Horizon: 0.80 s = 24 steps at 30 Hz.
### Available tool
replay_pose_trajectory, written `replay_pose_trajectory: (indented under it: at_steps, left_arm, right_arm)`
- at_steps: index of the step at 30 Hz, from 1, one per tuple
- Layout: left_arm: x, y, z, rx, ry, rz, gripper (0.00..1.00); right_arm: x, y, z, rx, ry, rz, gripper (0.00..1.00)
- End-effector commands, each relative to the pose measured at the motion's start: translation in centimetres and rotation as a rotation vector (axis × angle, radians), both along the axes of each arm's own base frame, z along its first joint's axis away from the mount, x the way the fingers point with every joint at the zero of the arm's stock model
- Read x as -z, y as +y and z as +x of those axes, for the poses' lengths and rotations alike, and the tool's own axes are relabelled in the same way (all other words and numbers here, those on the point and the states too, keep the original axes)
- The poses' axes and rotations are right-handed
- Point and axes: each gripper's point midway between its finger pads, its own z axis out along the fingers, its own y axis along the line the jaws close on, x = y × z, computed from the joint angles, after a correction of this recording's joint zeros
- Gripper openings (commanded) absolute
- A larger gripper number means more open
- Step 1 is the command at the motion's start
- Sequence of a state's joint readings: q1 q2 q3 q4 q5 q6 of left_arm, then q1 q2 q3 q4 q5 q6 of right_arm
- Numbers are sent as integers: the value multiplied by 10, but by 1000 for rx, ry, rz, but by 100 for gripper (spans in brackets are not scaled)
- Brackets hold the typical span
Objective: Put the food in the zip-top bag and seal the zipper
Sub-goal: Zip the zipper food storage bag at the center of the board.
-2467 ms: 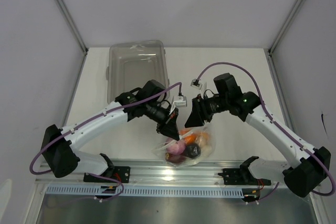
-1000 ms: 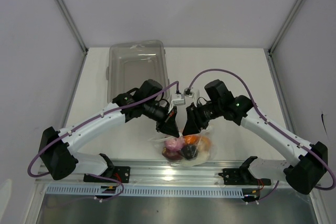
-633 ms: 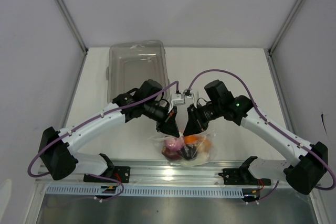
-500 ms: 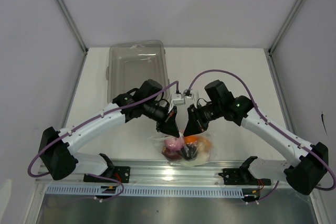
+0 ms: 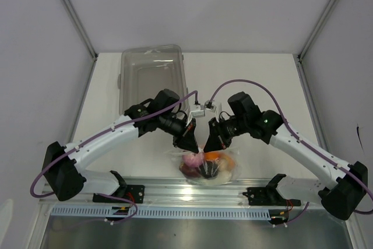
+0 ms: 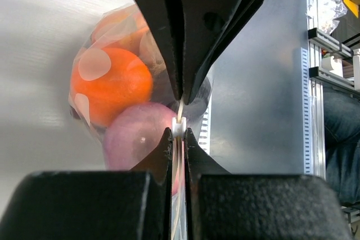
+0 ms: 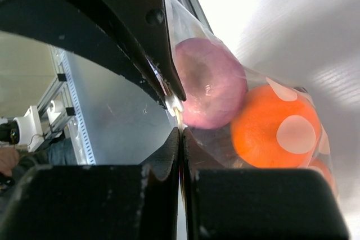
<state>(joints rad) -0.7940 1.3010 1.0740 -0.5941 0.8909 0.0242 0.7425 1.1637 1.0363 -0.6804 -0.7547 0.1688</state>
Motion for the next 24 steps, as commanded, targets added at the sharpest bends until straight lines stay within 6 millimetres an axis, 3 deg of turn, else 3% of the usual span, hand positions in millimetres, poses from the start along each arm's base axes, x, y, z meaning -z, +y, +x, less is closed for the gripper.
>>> replay_pose_trajectory:
  at_steps: [1, 12, 24]
  left_arm:
    - [-12, 6, 3, -39, -41, -26, 1]
    - [1, 25, 20, -218, -86, 79, 1]
    - [9, 58, 26, -384, -161, 157, 1]
  right_arm:
    - [-3, -6, 3, 70, -44, -9, 0]
    - [-4, -27, 12, 214, -102, -47, 0]
    - [1, -36, 9, 240, -102, -62, 0]
